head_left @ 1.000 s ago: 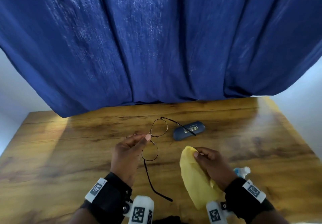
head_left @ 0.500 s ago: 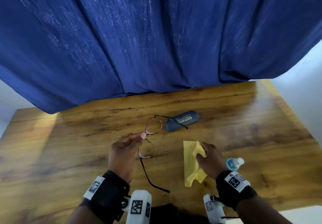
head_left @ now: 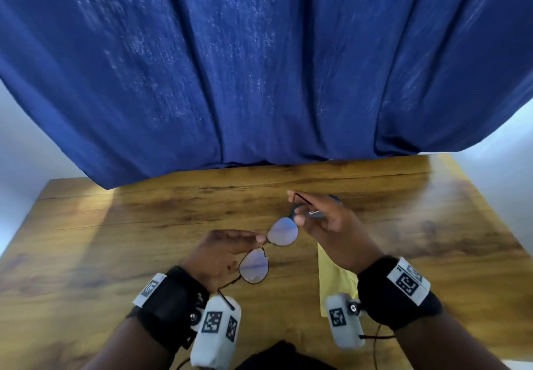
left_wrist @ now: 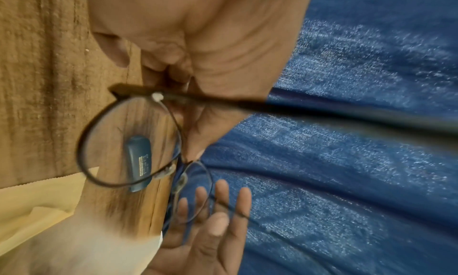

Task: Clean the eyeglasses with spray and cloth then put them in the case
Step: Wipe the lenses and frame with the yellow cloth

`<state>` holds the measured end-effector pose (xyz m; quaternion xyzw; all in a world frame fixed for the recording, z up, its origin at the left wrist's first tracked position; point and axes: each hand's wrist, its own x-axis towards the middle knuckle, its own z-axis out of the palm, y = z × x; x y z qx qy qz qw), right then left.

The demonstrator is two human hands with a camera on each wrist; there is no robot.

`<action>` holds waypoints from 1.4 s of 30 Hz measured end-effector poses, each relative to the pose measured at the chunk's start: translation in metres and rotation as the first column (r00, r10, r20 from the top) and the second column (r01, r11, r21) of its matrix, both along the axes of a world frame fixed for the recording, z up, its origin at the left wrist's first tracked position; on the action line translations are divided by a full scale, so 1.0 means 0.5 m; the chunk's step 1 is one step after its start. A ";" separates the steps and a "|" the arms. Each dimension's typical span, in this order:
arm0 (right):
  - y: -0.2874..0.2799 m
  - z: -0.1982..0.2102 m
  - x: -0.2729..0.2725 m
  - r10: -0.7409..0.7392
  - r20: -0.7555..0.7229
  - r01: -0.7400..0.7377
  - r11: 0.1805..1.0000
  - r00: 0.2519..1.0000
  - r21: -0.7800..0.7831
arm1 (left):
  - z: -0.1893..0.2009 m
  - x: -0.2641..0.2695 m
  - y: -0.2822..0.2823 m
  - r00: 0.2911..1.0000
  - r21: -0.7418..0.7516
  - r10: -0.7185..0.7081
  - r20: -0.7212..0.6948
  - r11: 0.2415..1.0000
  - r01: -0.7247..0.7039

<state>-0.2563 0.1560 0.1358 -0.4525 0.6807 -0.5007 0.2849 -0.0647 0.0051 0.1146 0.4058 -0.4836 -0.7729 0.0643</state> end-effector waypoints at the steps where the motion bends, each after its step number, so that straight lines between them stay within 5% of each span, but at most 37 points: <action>1: -0.013 0.014 0.014 0.039 0.006 -0.039 0.999 0.999 0.008 | 0.004 0.015 -0.006 0.999 -0.011 -0.047 -0.003 0.999 0.047; 6: -0.047 0.024 0.080 0.020 -0.057 -0.021 0.999 0.998 -0.030 | 0.020 0.083 -0.043 0.993 -0.031 -0.115 0.012 0.993 0.115; 10: -0.069 0.004 0.116 -0.198 0.238 0.226 0.970 0.951 -0.095 | 0.021 0.130 -0.070 0.998 0.001 0.023 -0.053 1.000 -0.023; 13: -0.077 -0.008 0.127 -0.305 0.276 0.336 0.939 0.911 -0.072 | 0.022 0.165 -0.076 0.976 0.002 0.156 -0.151 0.987 -0.158; 19: -0.077 -0.020 0.156 -0.309 0.236 0.336 0.938 0.921 -0.085 | 0.011 0.192 -0.067 0.965 -0.308 0.193 -0.179 0.920 -0.241; 24: -0.067 -0.018 0.156 -0.301 0.195 0.325 0.940 0.933 -0.102 | 0.010 0.194 -0.073 0.977 -0.601 0.165 -0.133 0.771 -0.212; 28: -0.057 -0.010 0.144 -0.313 0.178 0.330 0.941 0.933 -0.072 | 0.014 0.194 -0.079 0.995 -0.831 -0.079 0.053 0.550 0.088; 31: -0.051 -0.005 0.127 -0.308 0.187 0.325 0.943 0.933 -0.068 | 0.023 0.182 -0.073 0.989 -0.878 -0.106 0.105 0.458 0.142; 35: -0.033 -0.002 0.104 -0.273 0.124 0.282 0.957 0.954 -0.064 | 0.022 0.157 -0.057 0.996 -0.860 -0.033 0.077 0.503 0.083; 39: -0.013 -0.014 0.066 -0.087 -0.022 0.088 0.994 0.996 0.066 | -0.001 0.134 -0.048 0.997 -0.818 -0.015 0.081 0.570 0.075; 42: -0.006 -0.051 0.036 -0.051 0.069 0.035 0.975 0.996 0.221 | -0.028 0.120 -0.047 0.992 -0.759 -0.034 0.123 0.641 0.116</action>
